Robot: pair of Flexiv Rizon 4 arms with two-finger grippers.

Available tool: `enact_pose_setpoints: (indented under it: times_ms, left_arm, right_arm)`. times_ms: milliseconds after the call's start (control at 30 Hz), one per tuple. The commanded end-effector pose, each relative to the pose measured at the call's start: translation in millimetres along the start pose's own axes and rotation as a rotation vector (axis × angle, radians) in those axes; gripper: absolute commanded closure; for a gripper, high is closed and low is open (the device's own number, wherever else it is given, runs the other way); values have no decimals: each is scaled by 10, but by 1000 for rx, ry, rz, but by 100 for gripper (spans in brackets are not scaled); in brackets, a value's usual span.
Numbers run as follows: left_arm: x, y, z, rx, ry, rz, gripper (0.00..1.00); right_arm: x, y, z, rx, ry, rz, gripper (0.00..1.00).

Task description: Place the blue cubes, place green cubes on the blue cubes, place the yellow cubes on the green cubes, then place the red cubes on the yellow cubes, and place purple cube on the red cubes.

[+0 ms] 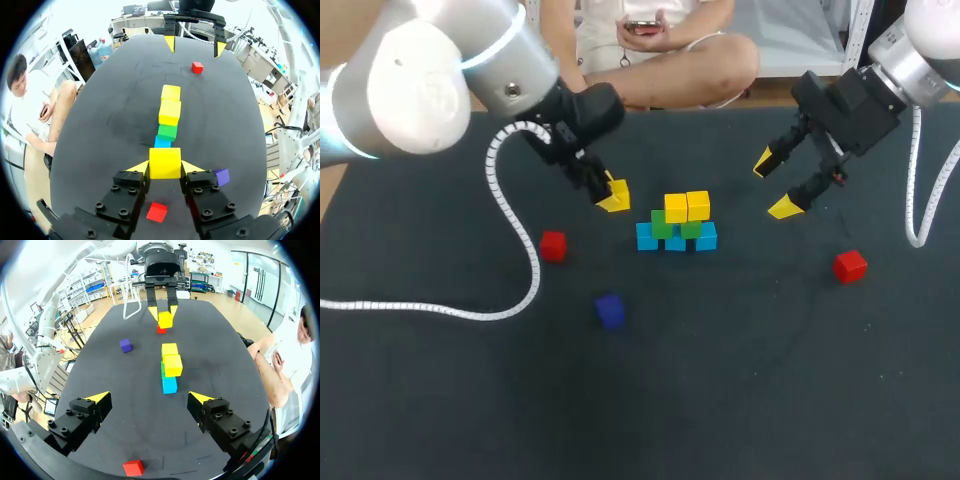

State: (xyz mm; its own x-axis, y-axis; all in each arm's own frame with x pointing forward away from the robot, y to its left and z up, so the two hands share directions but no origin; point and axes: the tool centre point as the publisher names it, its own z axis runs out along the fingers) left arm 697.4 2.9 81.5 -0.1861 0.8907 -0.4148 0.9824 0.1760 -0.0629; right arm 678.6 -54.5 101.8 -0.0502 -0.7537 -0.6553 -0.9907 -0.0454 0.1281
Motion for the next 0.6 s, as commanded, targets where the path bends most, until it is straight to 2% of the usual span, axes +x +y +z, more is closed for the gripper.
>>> enact_pose_setpoints:
  times_ms: [33, 600]
  left_arm:
    - [-109, 17, 89, 9, 36, 0, 100]
    - [-145, 114, 236, 1, 42, -14, 100]
  right_arm:
    - [1, -3, 2, 0, -2, -1, 0]
    - [1, -3, 2, 0, -2, -1, 0]
